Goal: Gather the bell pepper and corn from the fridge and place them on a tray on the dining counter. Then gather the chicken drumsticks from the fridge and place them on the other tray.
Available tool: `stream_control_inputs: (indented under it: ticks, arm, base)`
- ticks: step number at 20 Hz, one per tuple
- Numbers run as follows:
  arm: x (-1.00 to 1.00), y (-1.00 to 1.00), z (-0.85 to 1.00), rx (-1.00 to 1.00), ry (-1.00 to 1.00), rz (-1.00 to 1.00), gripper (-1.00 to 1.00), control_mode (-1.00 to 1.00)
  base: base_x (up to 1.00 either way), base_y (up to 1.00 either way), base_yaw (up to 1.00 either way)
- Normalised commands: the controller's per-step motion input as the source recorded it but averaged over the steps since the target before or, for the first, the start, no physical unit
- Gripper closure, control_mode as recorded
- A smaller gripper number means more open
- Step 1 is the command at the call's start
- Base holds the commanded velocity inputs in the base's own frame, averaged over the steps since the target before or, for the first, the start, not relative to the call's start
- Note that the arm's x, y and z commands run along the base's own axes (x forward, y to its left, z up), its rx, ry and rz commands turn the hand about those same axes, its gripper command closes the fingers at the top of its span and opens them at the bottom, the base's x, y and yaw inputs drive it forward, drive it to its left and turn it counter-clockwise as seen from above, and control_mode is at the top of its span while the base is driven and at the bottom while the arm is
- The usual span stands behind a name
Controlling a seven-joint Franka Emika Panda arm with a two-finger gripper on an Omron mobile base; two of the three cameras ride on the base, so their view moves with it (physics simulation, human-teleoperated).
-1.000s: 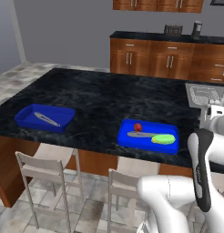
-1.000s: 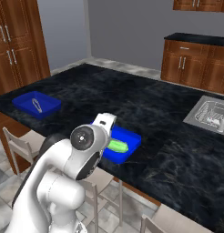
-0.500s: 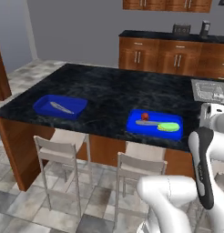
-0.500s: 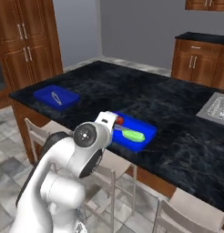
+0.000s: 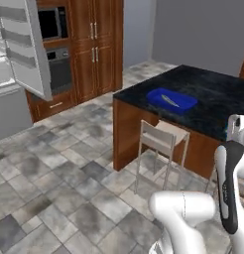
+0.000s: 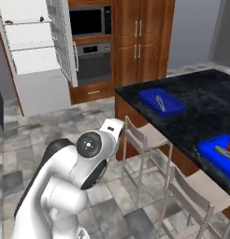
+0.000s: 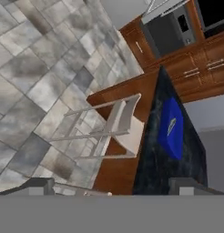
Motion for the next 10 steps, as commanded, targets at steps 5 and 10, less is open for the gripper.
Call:
stream_control_inputs:
  ticks: [5, 10]
  arm:
    - [0.00, 0.00, 0.00, 0.00, 0.00, 0.00, -1.00, 1.00]
    - [0.00, 0.00, 0.00, 0.00, 0.00, 0.00, -1.00, 1.00]
  base:
    - [-0.07, 0.64, 0.84]
    - [0.03, 0.59, 0.73]
